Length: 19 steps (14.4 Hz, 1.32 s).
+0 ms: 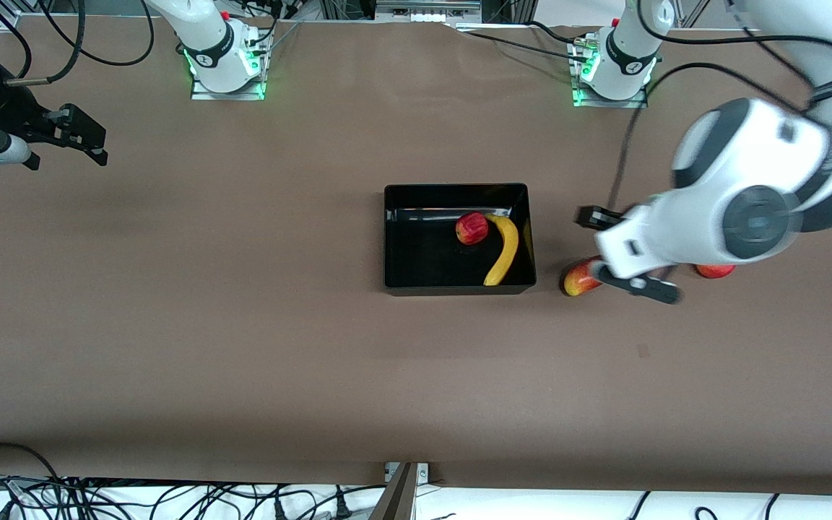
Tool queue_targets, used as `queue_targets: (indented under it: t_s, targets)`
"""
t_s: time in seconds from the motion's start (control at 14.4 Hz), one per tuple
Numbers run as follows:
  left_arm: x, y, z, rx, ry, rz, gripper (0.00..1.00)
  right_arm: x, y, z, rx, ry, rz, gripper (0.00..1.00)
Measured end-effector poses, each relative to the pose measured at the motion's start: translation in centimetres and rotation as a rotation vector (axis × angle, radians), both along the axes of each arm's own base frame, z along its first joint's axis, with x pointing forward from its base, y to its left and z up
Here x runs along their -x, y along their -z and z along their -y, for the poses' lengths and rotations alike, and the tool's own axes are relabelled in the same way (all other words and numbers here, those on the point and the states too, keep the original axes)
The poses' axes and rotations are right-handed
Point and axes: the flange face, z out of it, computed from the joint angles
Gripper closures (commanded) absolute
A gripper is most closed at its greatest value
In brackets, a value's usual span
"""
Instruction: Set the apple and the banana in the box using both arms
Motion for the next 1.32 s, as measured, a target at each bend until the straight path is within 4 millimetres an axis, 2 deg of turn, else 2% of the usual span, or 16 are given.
queue_targets:
  t_s: [0.21,0.35,0.42,0.56,0.63,0.77,0.91,1.04,1.18,1.32]
  targets:
    - [-1.7,-3.5,-4.6,-0.050,-0.072,0.100,0.00,0.0,0.0,0.0,0.000,0.000,0.000,0.00]
    - [-2.3,-3.7,-7.5,-0.084,-0.141,0.113,0.00,0.0,0.0,0.0,0.000,0.000,0.000,0.00]
    - [-2.6,-3.6,-8.2,-0.101,-0.169,0.124,0.00,0.0,0.0,0.0,0.000,0.000,0.000,0.00]
    - [-2.7,-4.3,-8.0,-0.069,-0.221,0.208,0.00,0.0,0.0,0.0,0.000,0.000,0.000,0.00]
    - [-2.1,-5.0,-8.0,-0.041,-0.245,0.268,0.00,0.0,0.0,0.0,0.000,0.000,0.000,0.00]
    - [0.8,-6.3,-9.1,-0.019,-0.282,0.354,0.00,0.0,0.0,0.0,0.000,0.000,0.000,0.00]
    - [5.2,-7.1,-10.1,-0.039,-0.296,0.361,0.00,0.0,0.0,0.0,0.000,0.001,0.000,0.00]
    - [8.7,-7.7,-10.6,-0.060,-0.301,0.324,0.00,0.0,0.0,0.0,0.000,0.001,0.000,0.00]
    - [10.4,-8.1,-11.1,-0.080,-0.305,0.267,0.00,0.0,0.0,0.0,0.000,0.001,0.000,0.00]
    - [10.8,-8.8,-11.3,-0.085,-0.309,0.251,0.00,0.0,0.0,0.0,0.000,0.001,0.000,0.00]
